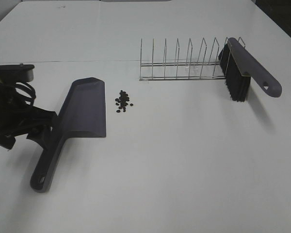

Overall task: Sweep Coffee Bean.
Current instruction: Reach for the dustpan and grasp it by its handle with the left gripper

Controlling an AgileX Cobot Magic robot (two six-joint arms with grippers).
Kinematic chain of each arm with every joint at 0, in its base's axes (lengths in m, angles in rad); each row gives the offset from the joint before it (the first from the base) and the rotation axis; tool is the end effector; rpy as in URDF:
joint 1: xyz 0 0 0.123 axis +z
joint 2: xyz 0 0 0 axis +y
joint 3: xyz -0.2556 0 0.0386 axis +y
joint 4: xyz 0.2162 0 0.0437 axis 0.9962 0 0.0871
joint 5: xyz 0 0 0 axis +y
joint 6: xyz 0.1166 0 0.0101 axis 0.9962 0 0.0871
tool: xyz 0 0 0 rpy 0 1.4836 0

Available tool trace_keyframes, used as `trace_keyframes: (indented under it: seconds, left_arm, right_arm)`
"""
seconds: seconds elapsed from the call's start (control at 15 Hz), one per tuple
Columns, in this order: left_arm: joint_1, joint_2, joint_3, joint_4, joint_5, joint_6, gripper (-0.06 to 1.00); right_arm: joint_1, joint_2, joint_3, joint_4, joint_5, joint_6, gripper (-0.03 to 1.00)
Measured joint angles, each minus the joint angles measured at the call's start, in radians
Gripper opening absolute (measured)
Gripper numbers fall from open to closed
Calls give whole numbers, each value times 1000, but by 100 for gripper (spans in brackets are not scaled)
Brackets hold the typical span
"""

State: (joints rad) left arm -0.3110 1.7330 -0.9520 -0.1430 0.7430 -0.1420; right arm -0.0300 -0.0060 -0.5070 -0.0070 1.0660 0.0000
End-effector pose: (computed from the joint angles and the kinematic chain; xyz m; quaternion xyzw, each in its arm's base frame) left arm 0.2629 -0.0964 0.1325 0.0349 0.9958 -0.0654 0.0534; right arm 0.0156 -0.0012 0.2516 0.0129 0.8511 -0.0114 0.5247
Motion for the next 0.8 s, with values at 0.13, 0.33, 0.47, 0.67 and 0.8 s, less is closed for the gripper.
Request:
trace_keyframes:
  seconds: [0.13, 0.33, 0.47, 0.67, 0.8]
  left_arm:
    - [-24, 56, -26, 4, -1, -41, 70]
    - [-26, 130, -74, 7, -2, -60, 70]
    - [-42, 178, -114, 8, -2, -61, 70]
    - [-63, 253, -173, 10, -1, -61, 70]
    - [-64, 297, -194, 12, 5, -61, 70]
  right_arm:
    - [0, 0, 0, 0, 0, 0, 63]
    - [0, 0, 0, 0, 0, 0, 63]
    - [0, 0, 0, 0, 0, 0, 63]
    - [0, 0, 0, 0, 0, 0, 63]
    - [0, 0, 0, 0, 0, 0, 63]
